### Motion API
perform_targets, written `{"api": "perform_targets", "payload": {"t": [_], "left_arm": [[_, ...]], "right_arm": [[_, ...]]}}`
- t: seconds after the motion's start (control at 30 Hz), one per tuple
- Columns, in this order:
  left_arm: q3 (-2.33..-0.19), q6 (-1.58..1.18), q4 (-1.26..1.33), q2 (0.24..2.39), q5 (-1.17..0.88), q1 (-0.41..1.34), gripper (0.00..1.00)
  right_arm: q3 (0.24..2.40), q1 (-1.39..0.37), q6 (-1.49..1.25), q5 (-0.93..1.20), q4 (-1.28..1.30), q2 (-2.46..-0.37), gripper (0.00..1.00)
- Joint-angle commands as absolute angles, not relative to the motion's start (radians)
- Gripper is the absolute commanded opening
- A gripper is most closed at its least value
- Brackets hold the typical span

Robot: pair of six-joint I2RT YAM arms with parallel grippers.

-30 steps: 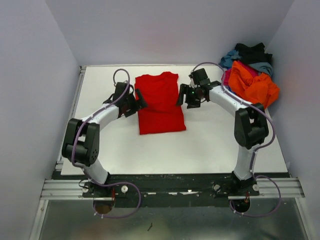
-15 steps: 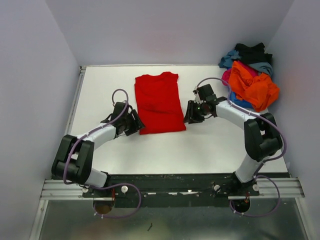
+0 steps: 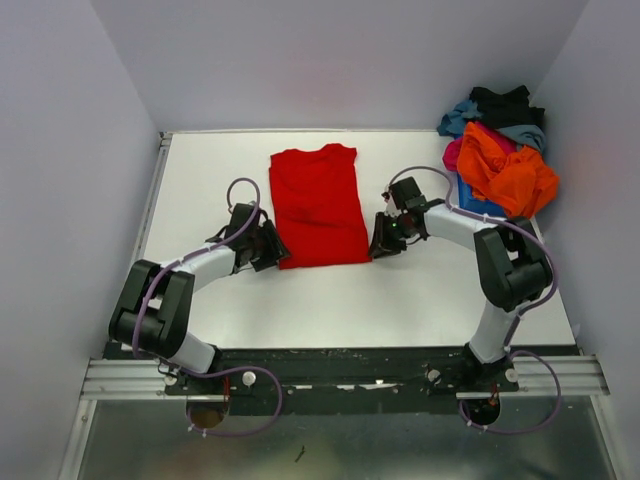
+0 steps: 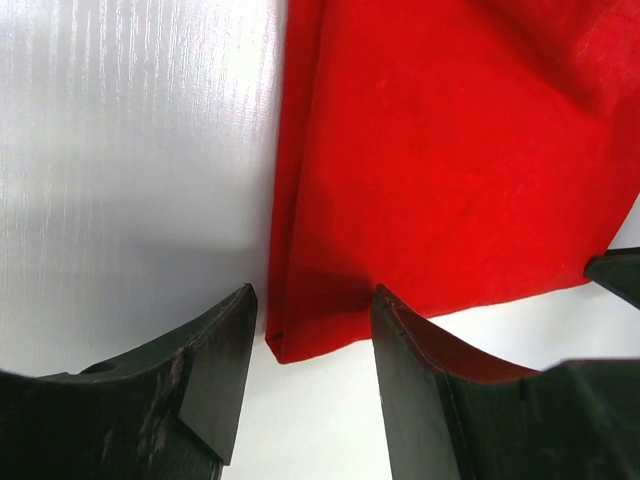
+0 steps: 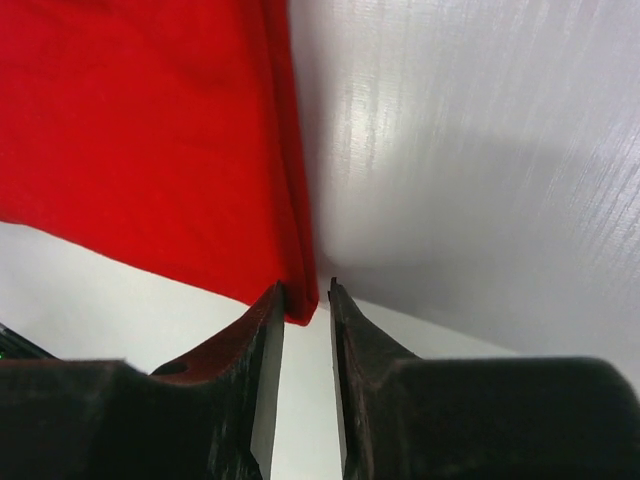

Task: Fold and stack the t-shirts
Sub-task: Grab one side of the 2/3 rectangular tshirt with both arms, then fold the long partially folded tshirt into a neat square

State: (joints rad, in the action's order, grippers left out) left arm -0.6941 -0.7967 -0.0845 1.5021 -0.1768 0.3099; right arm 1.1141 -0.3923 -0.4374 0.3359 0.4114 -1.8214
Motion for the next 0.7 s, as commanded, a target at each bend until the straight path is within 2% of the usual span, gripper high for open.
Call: {"api": "perform_targets", "payload": {"t": [0.0, 0.1, 0.33, 0.4, 0.53, 0.67], "left_arm": [[-0.704, -0.776, -0.117, 1.517, -0.158, 0.316, 0.61], [-0.696, -0.772, -0.127, 1.513, -0.152, 0.316, 0.58], [-0.693, -0.759, -0.189, 1.499, -0.124, 0.331, 0.57], [-0.69, -0.752, -0.205, 1.49, -0.115, 0.331, 0.56], [-0.681, -0.756, -0.221, 1.479, -0.118, 0.333, 0.5], [-0.672, -0.755, -0.213, 1.477, -0.11, 0.333, 0.42]], "right_arm": [[1.092, -0.391, -0.426, 0.356, 0.403, -1.848, 0.32], [1.086, -0.394, -0.426, 0.345, 0.4, -1.847, 0.26], [1.085, -0.408, -0.426, 0.334, 0.403, -1.845, 0.24], [1.086, -0.41, -0.425, 0.333, 0.406, -1.842, 0.19], [1.088, -0.411, -0.425, 0.331, 0.405, -1.838, 0.07], [1.091, -0.419, -0.419, 0.33, 0.405, -1.836, 0.06]]}}
